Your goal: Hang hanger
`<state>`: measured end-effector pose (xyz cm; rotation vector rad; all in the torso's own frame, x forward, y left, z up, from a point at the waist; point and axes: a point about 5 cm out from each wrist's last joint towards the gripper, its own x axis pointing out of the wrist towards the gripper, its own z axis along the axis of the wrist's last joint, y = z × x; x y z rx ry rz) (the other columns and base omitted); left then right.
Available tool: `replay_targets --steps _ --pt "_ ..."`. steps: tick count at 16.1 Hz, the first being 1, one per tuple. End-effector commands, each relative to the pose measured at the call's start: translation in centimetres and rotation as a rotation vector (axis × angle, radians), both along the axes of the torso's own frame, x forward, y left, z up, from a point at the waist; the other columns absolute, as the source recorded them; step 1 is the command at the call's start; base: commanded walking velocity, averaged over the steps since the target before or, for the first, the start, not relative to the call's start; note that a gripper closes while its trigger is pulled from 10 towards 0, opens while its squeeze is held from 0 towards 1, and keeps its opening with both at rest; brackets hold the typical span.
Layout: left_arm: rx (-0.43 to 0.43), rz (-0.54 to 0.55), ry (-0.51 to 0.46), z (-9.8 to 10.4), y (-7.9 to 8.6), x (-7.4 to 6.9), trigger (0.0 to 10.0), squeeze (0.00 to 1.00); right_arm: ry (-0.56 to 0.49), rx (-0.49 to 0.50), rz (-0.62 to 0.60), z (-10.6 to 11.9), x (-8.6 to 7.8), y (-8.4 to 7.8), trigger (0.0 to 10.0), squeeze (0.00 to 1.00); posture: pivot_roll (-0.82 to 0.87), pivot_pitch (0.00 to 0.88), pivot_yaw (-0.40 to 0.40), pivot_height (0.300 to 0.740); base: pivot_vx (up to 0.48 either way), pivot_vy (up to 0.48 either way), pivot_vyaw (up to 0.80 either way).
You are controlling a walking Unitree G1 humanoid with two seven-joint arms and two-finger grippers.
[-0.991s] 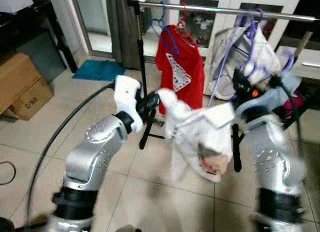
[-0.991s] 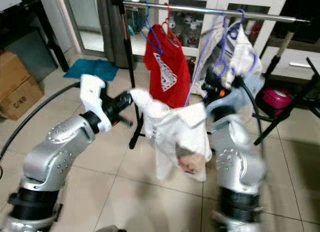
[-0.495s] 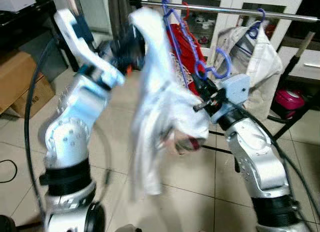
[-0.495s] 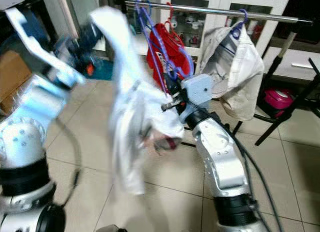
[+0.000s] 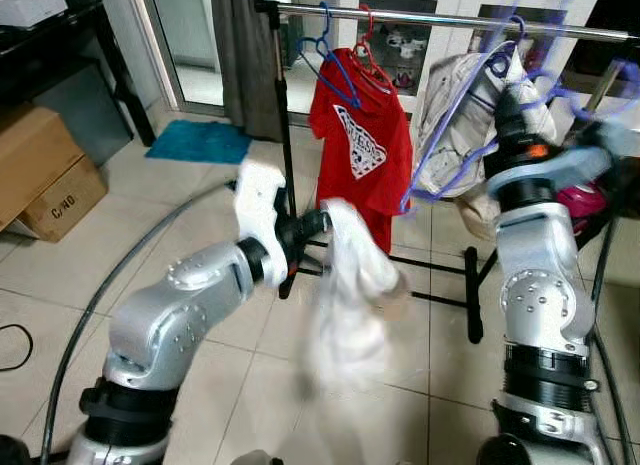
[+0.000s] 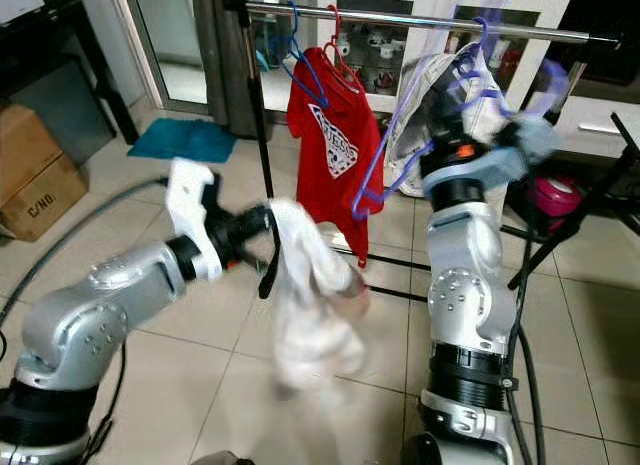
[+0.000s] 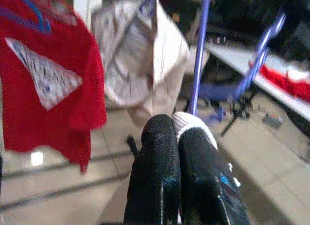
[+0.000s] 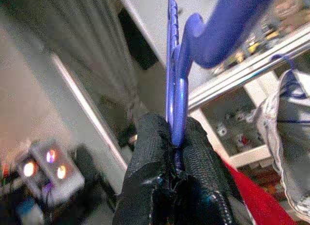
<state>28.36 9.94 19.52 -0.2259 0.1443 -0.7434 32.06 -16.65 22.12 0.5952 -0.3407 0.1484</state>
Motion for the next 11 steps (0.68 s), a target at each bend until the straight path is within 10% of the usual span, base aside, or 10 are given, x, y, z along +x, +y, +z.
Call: replay_targets --steps 1,3,4,6,7,8,10,11 --pt "0.012 0.038 -0.037 0.8 1.0 0.2 0.0 0.0 0.071 -0.054 -0.02 -1.2 -0.3 0.1 0.0 0.0 -0.08 0.0 0.049 0.74 0.0 0.0 0.0" --pt "0.148 0.232 0.03 -2.0 4.2 0.1 0.0 0.0 0.241 -0.4 -0.012 -4.6 -2.1 -0.5 0.0 0.0 -0.09 0.0 0.053 0.74 0.0 0.0 0.0" --pt "0.133 0.284 0.031 -2.4 4.9 -0.2 3.4 0.0 0.311 -0.486 0.009 -5.8 -3.1 -0.6 0.0 0.0 -0.1 0.0 0.05 0.74 0.0 0.0 0.0" --pt "0.133 0.284 0.031 -2.4 4.9 -0.2 3.4 0.0 0.311 -0.486 0.009 -5.8 -3.1 -0.6 0.0 0.0 -0.1 0.0 0.05 0.74 0.0 0.0 0.0" --pt "0.186 0.462 0.047 -3.8 6.1 -0.4 10.0 0.0 0.422 -0.514 -0.02 -7.8 -4.7 -1.0 10.0 0.0 -0.11 0.001 0.047 0.74 0.0 0.0 0.0" --pt "0.261 0.676 0.115 -5.4 7.4 -0.6 10.0 0.0 0.494 -0.505 -0.065 -9.1 -5.6 -1.3 10.0 0.0 -0.11 0.001 0.051 0.74 0.0 0.0 0.0" --pt "-0.007 0.632 0.062 -4.6 7.1 -0.8 10.0 0.0 0.5 -0.51 -0.069 -8.9 -5.8 -0.9 10.0 0.0 -0.11 0.004 0.057 0.74 0.0 0.0 0.0" --pt "-0.009 0.649 0.055 -4.5 7.3 -0.9 10.0 0.0 0.503 -0.51 -0.065 -8.9 -5.8 -0.8 10.0 0.0 -0.11 0.005 0.057 0.74 0.0 0.0 0.0"
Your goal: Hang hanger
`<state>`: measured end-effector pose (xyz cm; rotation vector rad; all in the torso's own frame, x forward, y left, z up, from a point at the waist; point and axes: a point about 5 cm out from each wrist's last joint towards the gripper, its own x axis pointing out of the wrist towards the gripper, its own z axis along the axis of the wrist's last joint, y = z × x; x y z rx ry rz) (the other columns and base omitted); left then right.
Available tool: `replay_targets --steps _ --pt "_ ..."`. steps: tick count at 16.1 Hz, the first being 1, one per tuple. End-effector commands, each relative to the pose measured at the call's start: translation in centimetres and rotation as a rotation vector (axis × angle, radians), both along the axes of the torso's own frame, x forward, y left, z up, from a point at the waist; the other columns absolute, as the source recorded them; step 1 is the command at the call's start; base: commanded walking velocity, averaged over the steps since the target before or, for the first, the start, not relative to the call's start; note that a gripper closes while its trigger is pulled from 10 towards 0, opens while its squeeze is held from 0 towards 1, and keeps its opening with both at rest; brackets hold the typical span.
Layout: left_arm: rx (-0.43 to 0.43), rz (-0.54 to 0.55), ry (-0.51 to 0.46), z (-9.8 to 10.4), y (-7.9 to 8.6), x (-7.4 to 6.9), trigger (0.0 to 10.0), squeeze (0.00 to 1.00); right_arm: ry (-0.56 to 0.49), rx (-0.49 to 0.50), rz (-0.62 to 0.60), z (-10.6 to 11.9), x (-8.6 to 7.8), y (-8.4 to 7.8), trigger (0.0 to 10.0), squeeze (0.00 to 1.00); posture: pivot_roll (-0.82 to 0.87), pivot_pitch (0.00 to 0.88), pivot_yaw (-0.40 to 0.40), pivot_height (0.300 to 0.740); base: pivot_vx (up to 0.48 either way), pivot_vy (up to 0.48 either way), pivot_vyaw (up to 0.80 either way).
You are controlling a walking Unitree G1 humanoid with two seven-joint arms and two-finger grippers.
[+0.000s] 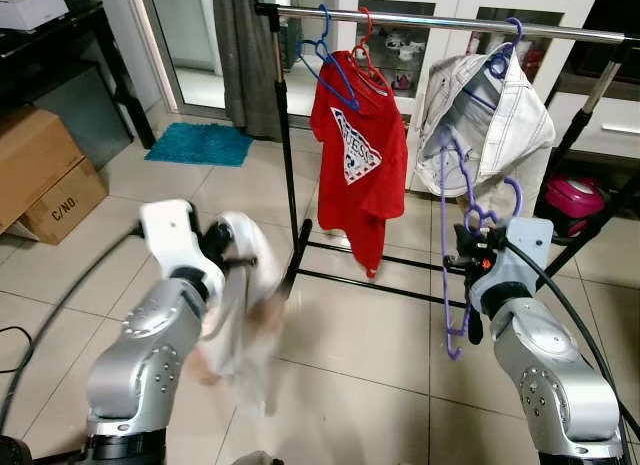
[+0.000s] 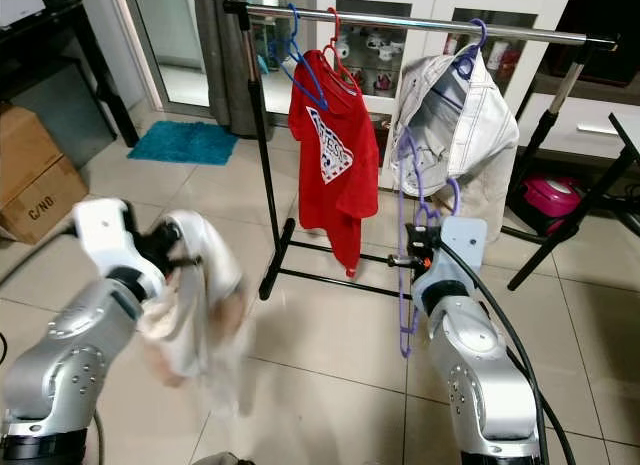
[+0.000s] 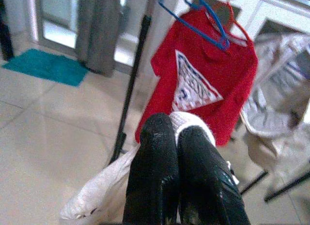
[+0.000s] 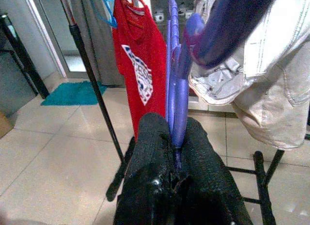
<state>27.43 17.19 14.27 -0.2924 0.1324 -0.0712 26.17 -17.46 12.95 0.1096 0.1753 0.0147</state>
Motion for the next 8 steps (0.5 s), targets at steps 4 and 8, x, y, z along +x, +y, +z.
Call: replay_targets --steps 4,8 --pt "0.067 0.041 -0.032 0.64 0.34 0.07 10.0 0.0 -0.003 -0.03 -0.027 0.46 -0.03 -0.02 10.0 0.0 -0.11 0.005 0.061 0.74 0.0 0.0 -0.33" --pt "0.039 0.022 -0.009 0.15 -0.16 -0.03 10.0 0.0 -0.012 -0.049 -0.067 0.59 -0.07 -0.64 10.0 0.0 -0.11 0.011 0.069 0.74 0.0 0.0 -0.8"
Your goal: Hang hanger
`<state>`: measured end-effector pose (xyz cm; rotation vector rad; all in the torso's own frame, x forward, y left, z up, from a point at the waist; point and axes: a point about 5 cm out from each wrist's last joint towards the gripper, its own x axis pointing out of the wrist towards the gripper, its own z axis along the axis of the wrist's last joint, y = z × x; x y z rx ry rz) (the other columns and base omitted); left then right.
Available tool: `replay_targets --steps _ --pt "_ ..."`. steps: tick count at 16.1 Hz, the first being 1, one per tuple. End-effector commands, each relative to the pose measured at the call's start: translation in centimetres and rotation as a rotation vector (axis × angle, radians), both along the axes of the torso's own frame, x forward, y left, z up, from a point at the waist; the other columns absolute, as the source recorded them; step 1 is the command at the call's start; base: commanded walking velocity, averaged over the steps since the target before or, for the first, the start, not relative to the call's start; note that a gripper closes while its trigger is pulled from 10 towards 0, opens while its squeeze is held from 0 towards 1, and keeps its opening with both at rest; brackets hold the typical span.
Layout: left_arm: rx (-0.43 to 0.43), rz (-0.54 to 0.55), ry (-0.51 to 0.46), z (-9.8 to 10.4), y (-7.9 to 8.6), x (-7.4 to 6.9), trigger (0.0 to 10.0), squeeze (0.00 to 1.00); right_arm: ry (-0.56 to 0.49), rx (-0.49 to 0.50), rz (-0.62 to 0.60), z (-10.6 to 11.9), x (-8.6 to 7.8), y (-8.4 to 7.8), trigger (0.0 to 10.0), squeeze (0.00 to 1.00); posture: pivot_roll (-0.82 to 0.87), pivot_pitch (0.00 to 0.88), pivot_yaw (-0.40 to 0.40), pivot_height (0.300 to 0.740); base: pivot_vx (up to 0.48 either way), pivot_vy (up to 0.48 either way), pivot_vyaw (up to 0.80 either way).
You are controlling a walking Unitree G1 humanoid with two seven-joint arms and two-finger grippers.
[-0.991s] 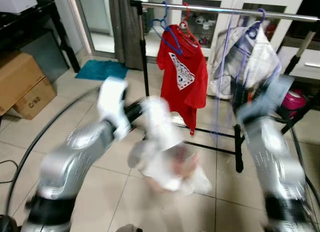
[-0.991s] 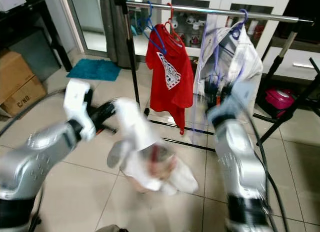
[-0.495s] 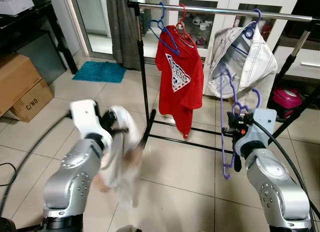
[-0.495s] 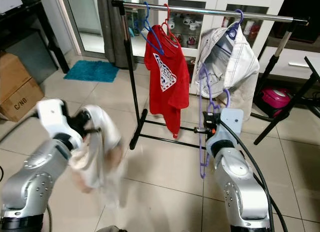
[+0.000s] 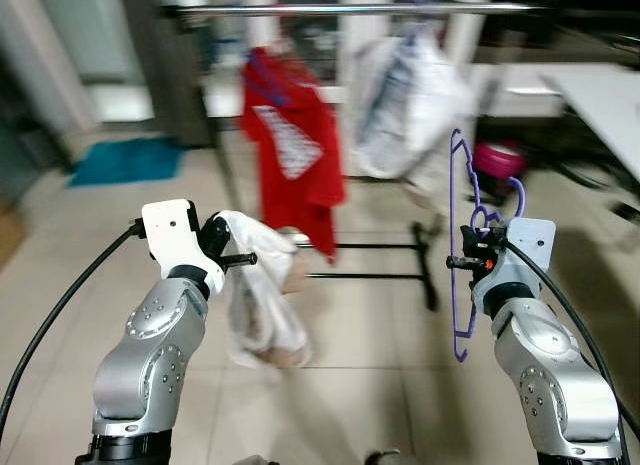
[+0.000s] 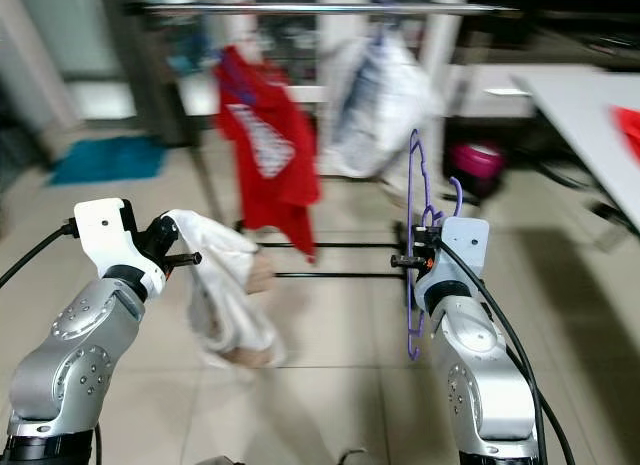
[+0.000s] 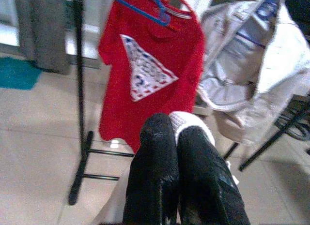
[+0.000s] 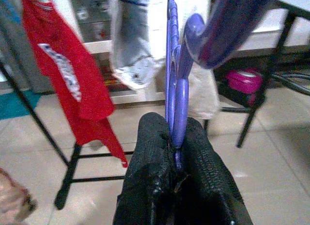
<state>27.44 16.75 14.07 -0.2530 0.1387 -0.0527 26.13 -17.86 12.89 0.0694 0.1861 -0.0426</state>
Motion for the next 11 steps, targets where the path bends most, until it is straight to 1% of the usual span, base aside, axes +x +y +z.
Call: replay_targets --steps 1,2,3,4,5,6,7,8,9,10,11 --pt "-0.028 -0.002 -0.038 0.5 0.2 0.0 10.0 0.0 -0.025 0.0 -0.016 0.6 -0.1 -0.2 10.0 0.0 -0.11 0.013 0.071 0.74 0.0 0.0 -0.8" --pt "-0.049 -0.005 -0.053 0.6 0.2 -0.1 10.0 0.0 -0.026 0.004 -0.016 0.6 -0.1 -0.1 10.0 0.0 -0.11 0.013 0.072 0.74 0.0 0.0 -0.8" --pt "-0.09 0.002 -0.063 0.6 0.4 -0.1 10.0 0.0 -0.028 0.008 -0.015 0.7 0.0 -0.1 10.0 0.0 -0.11 0.014 0.072 0.74 0.0 0.0 -0.8" --pt "-0.1 -0.016 -0.075 0.7 0.3 -0.1 10.0 0.0 -0.029 0.011 -0.013 0.7 0.0 -0.1 10.0 0.0 -0.11 0.014 0.071 0.74 0.0 0.0 -0.8" --pt "-0.097 -0.017 -0.075 0.7 0.3 -0.1 10.0 0.0 -0.029 0.012 -0.011 0.7 0.0 -0.1 10.0 0.0 -0.11 0.014 0.071 0.74 0.0 0.0 -0.8" --pt "-0.112 -0.004 -0.073 0.6 0.4 -0.1 10.0 0.0 -0.029 0.014 -0.008 0.7 0.0 -0.1 10.0 0.0 -0.11 0.013 0.07 0.74 0.0 0.0 -0.8" --pt "-0.108 0.004 -0.069 0.5 0.5 -0.2 10.0 0.0 -0.028 0.014 -0.007 0.7 0.0 0.0 10.0 0.0 -0.1 0.013 0.07 0.74 0.0 0.0 -0.8" --pt "-0.105 0.039 -0.039 0.0 1.0 -0.3 10.0 0.0 -0.029 0.017 -0.007 0.7 0.0 0.0 10.0 0.0 -0.1 0.013 0.07 0.74 0.0 0.0 -0.8" --pt "-0.026 0.103 0.042 -0.9 1.6 -0.6 10.0 0.0 -0.039 0.033 -0.008 0.8 -0.1 0.1 10.0 0.0 -0.11 0.013 0.071 0.74 0.0 0.0 -0.8" --pt "0.012 0.081 0.033 -0.9 1.4 -0.7 10.0 0.0 -0.041 0.036 -0.011 0.8 -0.1 0.2 10.0 0.0 -0.11 0.01 0.072 0.74 0.0 0.0 -0.8" --pt "-0.013 0.035 0.0 -0.6 0.9 -0.7 10.0 0.0 -0.041 0.043 -0.015 0.8 -0.1 0.2 10.0 0.0 -0.11 0.007 0.072 0.74 0.0 0.0 -0.8"
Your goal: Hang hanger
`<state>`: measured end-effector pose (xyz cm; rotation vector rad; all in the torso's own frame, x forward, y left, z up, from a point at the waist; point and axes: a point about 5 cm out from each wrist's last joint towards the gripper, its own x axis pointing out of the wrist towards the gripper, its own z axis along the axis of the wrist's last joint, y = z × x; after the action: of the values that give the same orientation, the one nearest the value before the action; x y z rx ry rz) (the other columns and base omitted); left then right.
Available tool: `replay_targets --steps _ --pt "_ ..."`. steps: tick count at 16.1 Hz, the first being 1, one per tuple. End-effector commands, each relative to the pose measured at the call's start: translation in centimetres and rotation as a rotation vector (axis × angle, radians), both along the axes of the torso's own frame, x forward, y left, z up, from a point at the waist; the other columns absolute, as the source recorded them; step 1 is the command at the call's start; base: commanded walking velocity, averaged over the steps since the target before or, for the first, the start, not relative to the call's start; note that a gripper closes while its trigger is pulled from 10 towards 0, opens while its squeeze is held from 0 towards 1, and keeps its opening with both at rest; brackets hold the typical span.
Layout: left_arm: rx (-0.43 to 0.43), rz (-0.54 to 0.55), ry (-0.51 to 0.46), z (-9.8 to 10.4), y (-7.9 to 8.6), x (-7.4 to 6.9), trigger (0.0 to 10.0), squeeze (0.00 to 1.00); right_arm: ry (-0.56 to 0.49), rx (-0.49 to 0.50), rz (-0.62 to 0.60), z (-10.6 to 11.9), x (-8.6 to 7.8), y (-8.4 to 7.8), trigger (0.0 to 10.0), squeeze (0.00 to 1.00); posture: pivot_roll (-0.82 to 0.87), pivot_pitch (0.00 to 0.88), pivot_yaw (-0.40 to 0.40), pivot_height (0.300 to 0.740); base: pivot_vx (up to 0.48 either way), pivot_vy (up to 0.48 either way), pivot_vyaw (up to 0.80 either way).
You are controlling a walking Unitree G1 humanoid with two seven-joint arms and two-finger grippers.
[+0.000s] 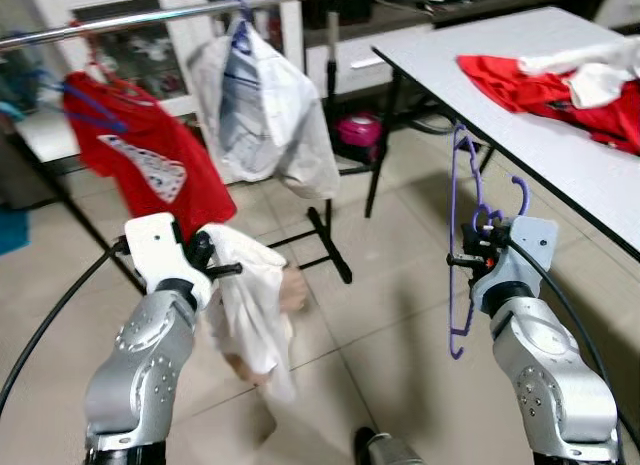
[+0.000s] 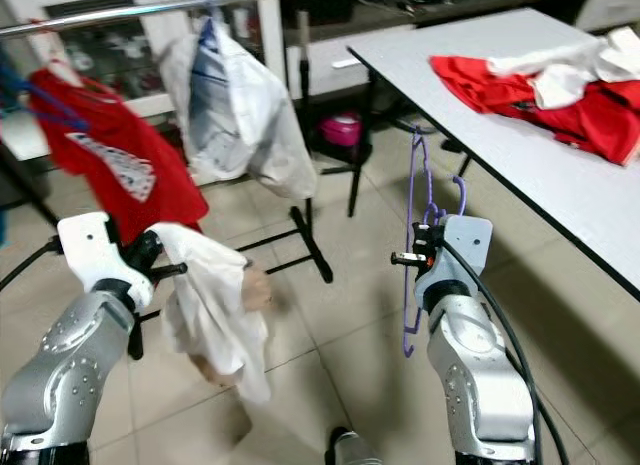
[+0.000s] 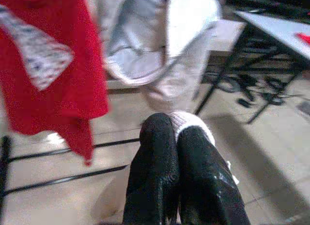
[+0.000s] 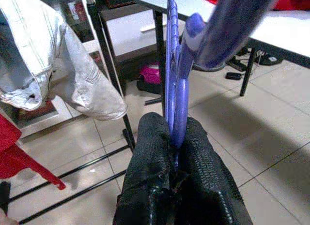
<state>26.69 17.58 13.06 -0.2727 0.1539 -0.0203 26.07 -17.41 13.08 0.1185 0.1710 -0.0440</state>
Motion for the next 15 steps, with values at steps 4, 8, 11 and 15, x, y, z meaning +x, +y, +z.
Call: replay_targets --steps 4,8,11,15 --pt "0.074 -0.019 -0.064 1.4 0.2 0.3 10.0 0.0 0.035 -0.061 -0.043 0.1 -0.1 -0.9 10.0 0.0 -0.11 0.0 0.072 0.74 0.0 0.0 -0.8" --pt "0.187 -0.093 -0.06 1.2 -0.1 0.0 10.0 0.0 0.003 -0.072 -0.037 0.3 0.0 -0.8 10.0 0.0 -0.11 0.0 0.065 0.74 0.0 0.0 -0.8" --pt "0.202 -0.096 -0.009 0.7 -0.3 0.0 10.0 0.0 0.005 -0.069 -0.026 0.3 0.0 -0.7 10.0 0.0 -0.11 0.0 0.064 0.74 0.0 0.0 -0.8" --pt "0.221 -0.119 -0.024 0.8 -0.5 0.2 10.0 0.0 0.076 -0.14 -0.029 -0.2 -0.5 -1.3 10.0 0.0 -0.11 0.0 0.068 0.74 0.0 0.0 -0.8"
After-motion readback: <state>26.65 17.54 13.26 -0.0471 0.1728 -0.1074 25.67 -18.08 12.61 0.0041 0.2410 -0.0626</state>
